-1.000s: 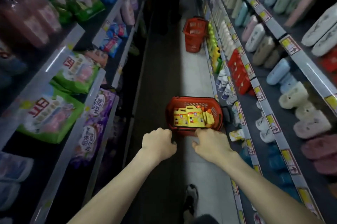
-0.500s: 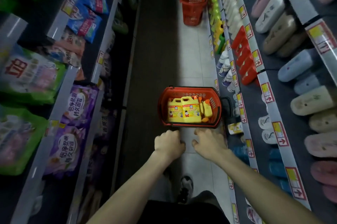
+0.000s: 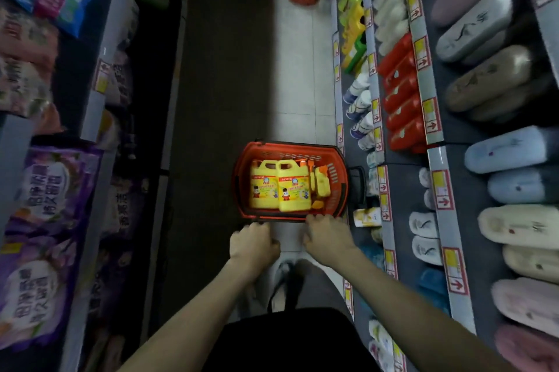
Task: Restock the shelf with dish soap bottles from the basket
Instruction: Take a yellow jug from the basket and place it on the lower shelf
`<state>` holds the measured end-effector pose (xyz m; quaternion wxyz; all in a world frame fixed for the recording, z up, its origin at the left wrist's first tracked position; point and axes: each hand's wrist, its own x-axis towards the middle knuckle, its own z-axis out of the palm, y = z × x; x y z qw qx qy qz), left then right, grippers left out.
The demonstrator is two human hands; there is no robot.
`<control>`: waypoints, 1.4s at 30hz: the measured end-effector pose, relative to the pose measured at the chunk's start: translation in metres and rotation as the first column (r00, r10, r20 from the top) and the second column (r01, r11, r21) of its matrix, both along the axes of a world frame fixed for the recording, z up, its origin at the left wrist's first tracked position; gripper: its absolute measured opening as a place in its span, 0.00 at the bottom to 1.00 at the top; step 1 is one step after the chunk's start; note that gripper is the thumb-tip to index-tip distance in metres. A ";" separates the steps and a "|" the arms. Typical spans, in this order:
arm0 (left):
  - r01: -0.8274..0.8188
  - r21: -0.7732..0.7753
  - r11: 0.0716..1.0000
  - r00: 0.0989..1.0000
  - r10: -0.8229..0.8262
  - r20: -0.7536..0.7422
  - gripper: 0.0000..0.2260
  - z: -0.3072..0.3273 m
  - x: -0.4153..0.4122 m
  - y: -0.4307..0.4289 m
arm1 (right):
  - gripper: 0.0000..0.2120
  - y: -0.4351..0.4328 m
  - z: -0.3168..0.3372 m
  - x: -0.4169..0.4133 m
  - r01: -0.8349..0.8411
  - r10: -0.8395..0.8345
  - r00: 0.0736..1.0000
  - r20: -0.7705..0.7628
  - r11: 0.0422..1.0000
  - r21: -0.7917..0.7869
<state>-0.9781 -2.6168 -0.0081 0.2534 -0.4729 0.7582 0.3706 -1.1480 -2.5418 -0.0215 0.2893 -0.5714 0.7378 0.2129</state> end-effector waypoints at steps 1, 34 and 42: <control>-0.006 -0.006 1.000 1.000 0.006 0.015 0.12 -0.007 -0.004 -0.004 | 0.20 -0.005 -0.006 -0.008 -0.005 0.005 1.000 0.000 1.000 0.014; -0.510 0.133 0.850 0.857 0.487 0.168 0.32 -0.394 -0.161 -0.097 | 0.17 -0.111 -0.402 -0.167 0.701 -0.805 0.528 0.271 0.593 0.397; -0.861 0.329 0.388 0.461 0.868 0.183 0.34 -0.429 -0.175 -0.101 | 0.21 -0.121 -0.435 -0.160 0.867 -0.946 0.106 0.307 0.239 0.438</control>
